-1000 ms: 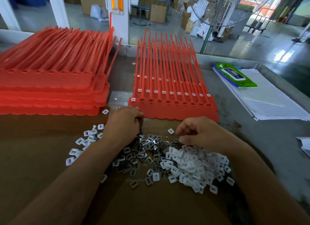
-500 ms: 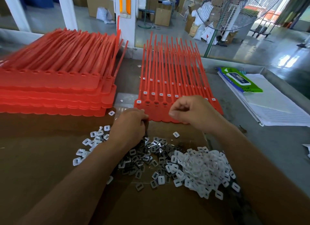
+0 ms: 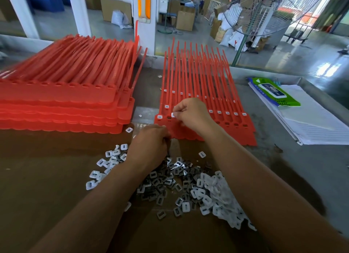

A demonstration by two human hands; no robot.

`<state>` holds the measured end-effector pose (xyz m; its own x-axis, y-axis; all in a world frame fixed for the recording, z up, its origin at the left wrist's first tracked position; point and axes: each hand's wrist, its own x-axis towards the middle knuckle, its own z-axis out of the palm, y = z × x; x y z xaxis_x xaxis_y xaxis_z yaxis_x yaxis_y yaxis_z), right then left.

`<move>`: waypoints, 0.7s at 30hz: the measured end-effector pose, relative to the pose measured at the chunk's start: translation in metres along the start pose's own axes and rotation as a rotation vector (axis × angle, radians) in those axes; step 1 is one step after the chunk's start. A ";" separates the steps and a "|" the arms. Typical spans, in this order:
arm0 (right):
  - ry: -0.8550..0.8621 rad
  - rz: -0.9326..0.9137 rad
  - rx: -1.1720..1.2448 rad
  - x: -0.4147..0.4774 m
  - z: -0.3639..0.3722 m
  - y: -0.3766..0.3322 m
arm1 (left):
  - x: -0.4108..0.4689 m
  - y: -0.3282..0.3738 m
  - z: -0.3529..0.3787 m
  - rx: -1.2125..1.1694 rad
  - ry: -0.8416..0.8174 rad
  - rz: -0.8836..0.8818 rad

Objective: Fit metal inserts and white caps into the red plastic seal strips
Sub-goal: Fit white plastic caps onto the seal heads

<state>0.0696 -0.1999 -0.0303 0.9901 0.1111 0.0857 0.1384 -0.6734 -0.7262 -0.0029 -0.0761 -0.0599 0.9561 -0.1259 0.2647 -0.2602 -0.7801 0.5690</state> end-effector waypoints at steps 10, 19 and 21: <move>0.043 0.066 -0.083 0.009 0.019 0.004 | -0.001 -0.002 0.002 -0.019 0.026 0.014; -0.022 0.076 -0.166 0.015 0.018 0.002 | -0.001 -0.003 0.002 -0.028 0.024 0.006; -0.033 0.070 -0.213 0.017 0.019 0.000 | -0.001 -0.004 0.003 -0.026 0.024 0.003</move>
<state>0.0861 -0.1845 -0.0419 0.9966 0.0805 0.0156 0.0751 -0.8192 -0.5685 -0.0028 -0.0748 -0.0644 0.9517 -0.1132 0.2853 -0.2671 -0.7635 0.5880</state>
